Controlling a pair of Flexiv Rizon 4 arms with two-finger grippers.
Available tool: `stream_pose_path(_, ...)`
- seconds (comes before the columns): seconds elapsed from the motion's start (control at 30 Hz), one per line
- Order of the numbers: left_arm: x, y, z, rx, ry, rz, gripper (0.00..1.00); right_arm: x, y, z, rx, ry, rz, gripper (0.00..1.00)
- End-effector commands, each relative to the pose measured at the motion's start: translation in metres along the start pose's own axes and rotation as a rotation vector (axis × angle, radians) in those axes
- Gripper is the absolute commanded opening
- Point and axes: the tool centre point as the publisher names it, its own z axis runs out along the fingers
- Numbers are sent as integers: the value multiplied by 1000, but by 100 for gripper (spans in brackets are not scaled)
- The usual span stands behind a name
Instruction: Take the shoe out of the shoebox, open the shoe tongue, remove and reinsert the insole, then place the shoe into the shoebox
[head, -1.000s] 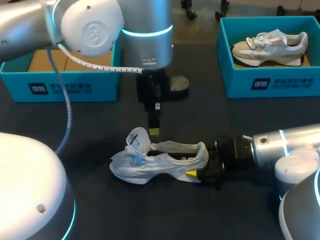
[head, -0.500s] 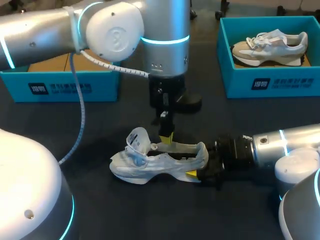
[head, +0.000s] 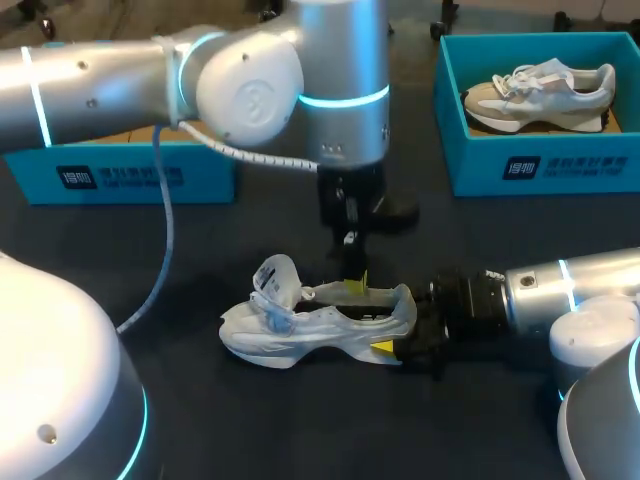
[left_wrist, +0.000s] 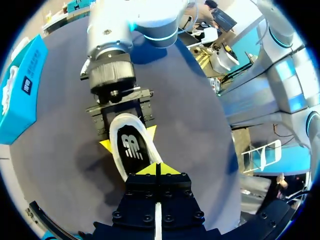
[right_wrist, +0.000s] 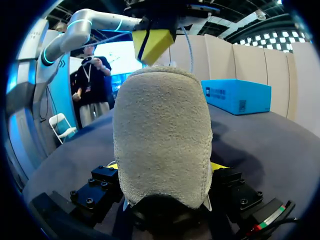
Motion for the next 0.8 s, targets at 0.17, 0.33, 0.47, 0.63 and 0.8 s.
stream_pose_path(0.17,-1,2,4,5,0,2,0,-1,-2,2,2,0,1,0)
stream_pose_path(0.33,-12,0,27,-3,-28,-5,0,-1,-2,2,2,0,1,0)
stream_pose_path(0.47,-19,-2,39,6,-27,-2,0,-1,-2,2,2,0,1,0)
stream_pose_path(0.63,-23,-4,48,7,-75,0,0,-1,-2,2,2,0,1,0)
stream_pose_path(0.8,-30,-6,58,6,-74,-19,0,-1,-2,2,2,0,1,0)
